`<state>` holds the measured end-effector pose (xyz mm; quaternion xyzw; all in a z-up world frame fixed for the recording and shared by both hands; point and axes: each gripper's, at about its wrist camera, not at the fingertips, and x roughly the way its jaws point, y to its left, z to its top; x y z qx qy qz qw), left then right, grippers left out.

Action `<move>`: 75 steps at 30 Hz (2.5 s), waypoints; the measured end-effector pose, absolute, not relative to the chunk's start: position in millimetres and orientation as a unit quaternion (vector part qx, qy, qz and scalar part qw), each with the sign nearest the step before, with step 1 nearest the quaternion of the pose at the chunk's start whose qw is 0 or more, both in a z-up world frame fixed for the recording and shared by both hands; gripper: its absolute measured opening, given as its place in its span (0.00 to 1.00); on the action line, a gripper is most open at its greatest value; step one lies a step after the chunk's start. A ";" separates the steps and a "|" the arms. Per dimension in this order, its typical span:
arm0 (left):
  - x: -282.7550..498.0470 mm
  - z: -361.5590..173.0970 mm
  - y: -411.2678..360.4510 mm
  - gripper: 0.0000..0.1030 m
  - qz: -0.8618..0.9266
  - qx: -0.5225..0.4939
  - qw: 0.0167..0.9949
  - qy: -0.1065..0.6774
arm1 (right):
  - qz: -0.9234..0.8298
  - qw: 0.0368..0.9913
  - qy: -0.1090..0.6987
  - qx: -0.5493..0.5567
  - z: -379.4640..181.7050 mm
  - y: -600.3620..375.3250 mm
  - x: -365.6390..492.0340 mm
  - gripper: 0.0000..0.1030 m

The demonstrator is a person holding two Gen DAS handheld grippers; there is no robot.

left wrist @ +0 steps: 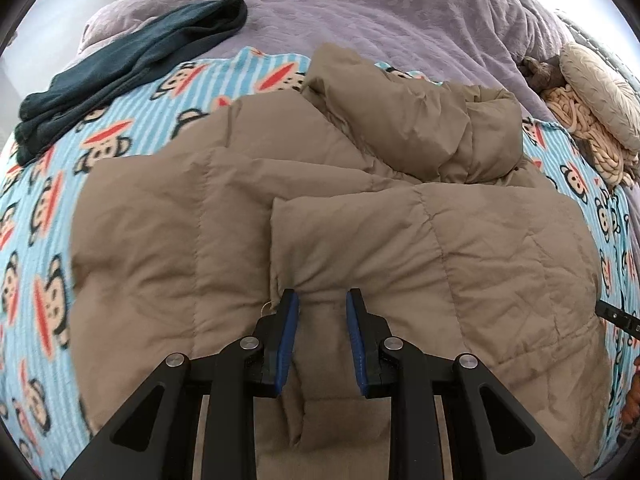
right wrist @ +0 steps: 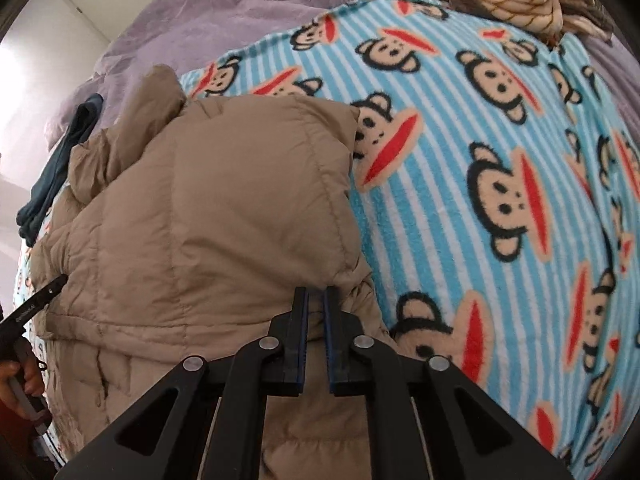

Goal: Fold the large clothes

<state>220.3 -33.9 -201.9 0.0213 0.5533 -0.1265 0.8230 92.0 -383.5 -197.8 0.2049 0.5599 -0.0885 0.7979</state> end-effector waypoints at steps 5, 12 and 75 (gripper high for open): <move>200.2 -186.3 -24.3 0.26 -0.118 0.026 0.819 0.561 | -0.088 0.791 0.562 0.223 -178.2 -380.8 72.2 0.09; 155.8 -167.1 -15.5 0.26 -0.112 0.030 0.811 0.574 | -0.080 0.778 0.576 0.239 -162.3 -359.0 38.5 0.24; -61.8 -179.3 114.0 0.93 -0.107 -0.126 0.715 0.679 | -0.132 0.569 0.509 0.632 -236.3 -364.0 -225.1 1.00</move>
